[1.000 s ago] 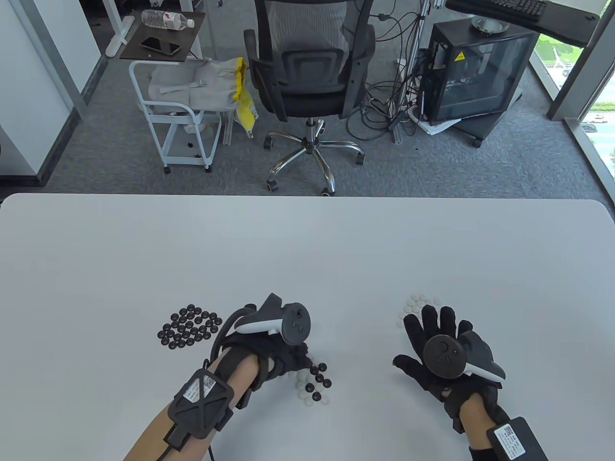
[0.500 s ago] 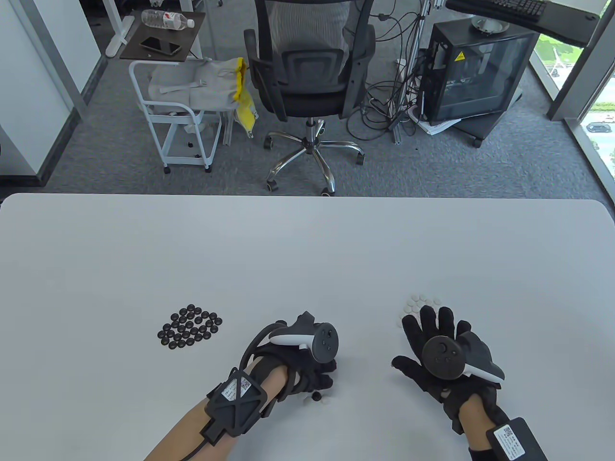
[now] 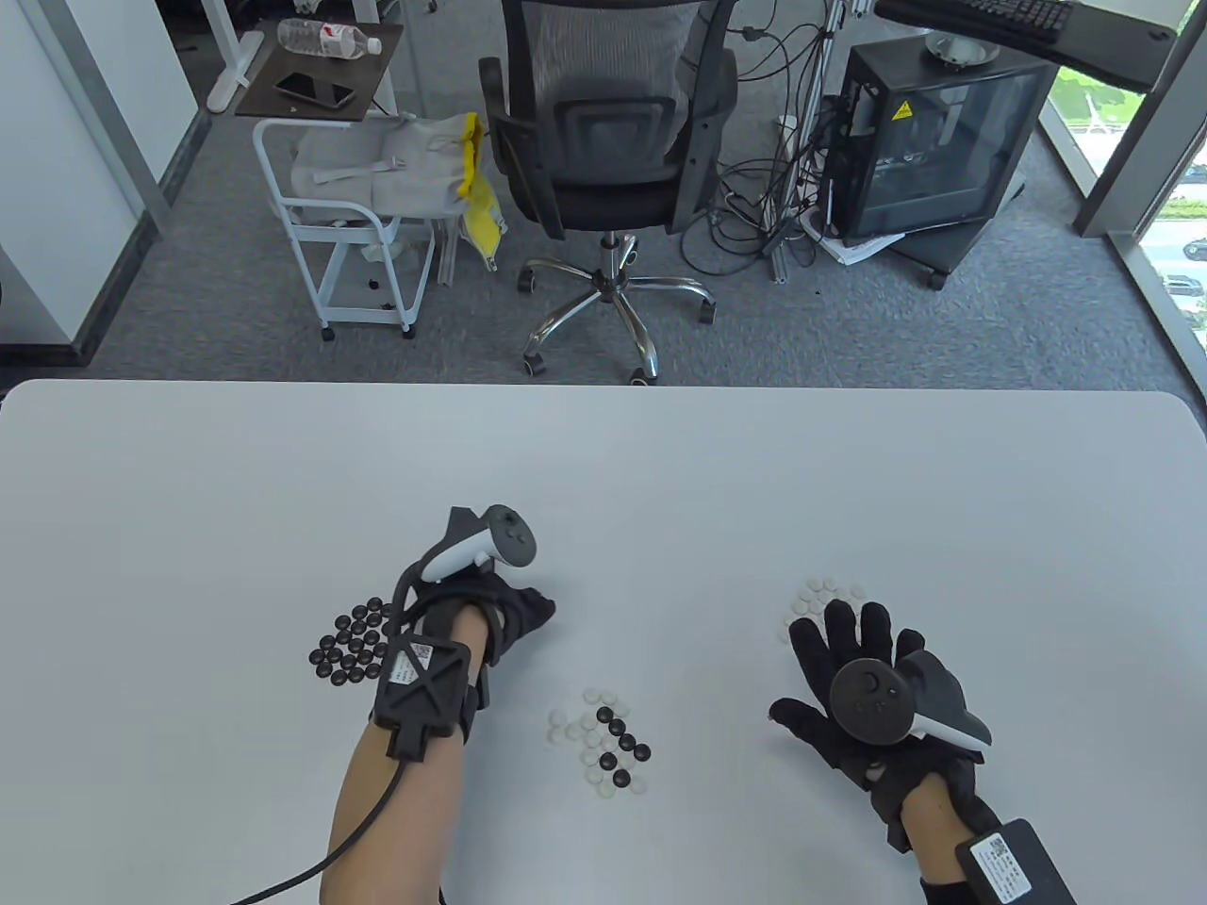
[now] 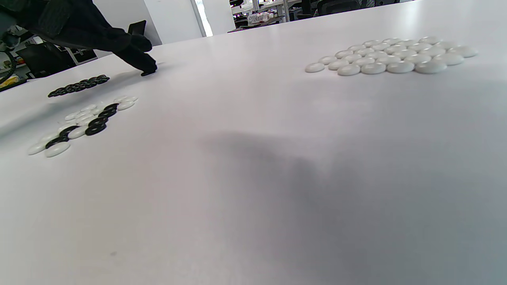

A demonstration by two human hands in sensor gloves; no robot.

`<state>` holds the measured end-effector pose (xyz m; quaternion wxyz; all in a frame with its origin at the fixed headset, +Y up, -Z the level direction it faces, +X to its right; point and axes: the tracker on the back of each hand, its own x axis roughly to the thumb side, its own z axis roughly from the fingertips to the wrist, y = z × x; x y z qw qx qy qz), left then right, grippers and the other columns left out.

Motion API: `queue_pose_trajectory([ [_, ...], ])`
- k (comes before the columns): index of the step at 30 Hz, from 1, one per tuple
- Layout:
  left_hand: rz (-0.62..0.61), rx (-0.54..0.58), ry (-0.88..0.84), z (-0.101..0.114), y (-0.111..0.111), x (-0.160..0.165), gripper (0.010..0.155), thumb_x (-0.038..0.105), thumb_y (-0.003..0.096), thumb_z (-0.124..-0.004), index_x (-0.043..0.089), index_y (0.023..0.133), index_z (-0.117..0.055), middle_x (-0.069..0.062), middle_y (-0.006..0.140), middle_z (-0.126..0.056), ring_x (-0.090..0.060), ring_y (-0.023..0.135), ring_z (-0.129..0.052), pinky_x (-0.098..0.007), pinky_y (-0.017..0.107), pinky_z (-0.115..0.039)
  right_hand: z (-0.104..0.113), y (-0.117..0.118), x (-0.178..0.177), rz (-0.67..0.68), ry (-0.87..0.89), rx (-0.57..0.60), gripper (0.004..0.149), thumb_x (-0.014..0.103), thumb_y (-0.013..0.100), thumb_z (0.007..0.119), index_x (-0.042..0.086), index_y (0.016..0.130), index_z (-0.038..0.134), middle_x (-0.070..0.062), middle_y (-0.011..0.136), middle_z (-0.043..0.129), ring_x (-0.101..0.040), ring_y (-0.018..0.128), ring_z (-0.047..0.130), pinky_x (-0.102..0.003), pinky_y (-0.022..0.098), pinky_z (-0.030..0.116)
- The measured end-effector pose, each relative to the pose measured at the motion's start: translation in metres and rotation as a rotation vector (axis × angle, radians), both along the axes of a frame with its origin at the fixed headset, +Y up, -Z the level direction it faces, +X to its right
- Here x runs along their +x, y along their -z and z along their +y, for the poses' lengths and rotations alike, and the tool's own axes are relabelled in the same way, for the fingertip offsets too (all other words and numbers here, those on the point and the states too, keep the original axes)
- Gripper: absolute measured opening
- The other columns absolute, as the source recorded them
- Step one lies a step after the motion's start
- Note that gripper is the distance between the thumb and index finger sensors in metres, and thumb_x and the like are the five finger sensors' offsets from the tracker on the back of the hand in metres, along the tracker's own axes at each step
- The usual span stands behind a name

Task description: Go stone sorting task

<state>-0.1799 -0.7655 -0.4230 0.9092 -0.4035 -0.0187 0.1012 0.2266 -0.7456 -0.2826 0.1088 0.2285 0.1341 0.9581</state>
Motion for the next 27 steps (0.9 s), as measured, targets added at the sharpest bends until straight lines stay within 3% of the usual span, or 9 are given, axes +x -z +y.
queue_pose_trajectory([
  [5,0.105,-0.008,0.011,-0.001,-0.003,-0.038,0.066,0.055,0.0526,-0.05,0.033,0.115,-0.055,-0.022,0.114,0.012,-0.054,0.094,0.018,-0.083,0.056,-0.002,0.0,0.0,0.0,0.0,-0.002,0.003,0.087,0.051,0.062,0.049,-0.006,0.118,0.016,-0.049,0.108,0.0,-0.071,0.087,-0.008,-0.086,0.05,0.003],
  [11,0.138,-0.012,0.033,0.0,-0.009,-0.057,0.067,0.055,0.0526,-0.051,0.033,0.116,-0.052,-0.022,0.113,0.013,-0.054,0.094,0.019,-0.083,0.056,-0.002,-0.001,0.001,-0.002,0.005,-0.016,-0.006,0.087,0.051,0.062,0.049,-0.006,0.117,0.016,-0.049,0.108,0.0,-0.07,0.087,-0.008,-0.086,0.05,0.003],
  [22,0.155,-0.02,0.029,0.003,-0.013,-0.067,0.068,0.055,0.0527,-0.051,0.031,0.116,-0.056,-0.022,0.114,0.012,-0.054,0.094,0.019,-0.082,0.056,-0.002,-0.002,0.001,-0.002,0.002,-0.015,-0.01,0.087,0.051,0.062,0.049,-0.006,0.117,0.016,-0.049,0.108,0.0,-0.071,0.087,-0.008,-0.086,0.05,0.003],
  [27,0.091,0.007,0.061,0.016,-0.014,-0.054,0.068,0.054,0.0532,-0.052,0.03,0.116,-0.055,-0.023,0.114,0.012,-0.054,0.094,0.018,-0.082,0.056,-0.002,-0.002,0.001,-0.002,0.003,-0.017,-0.009,0.087,0.051,0.062,0.049,-0.006,0.117,0.016,-0.049,0.108,0.0,-0.071,0.087,-0.008,-0.086,0.05,0.003],
])
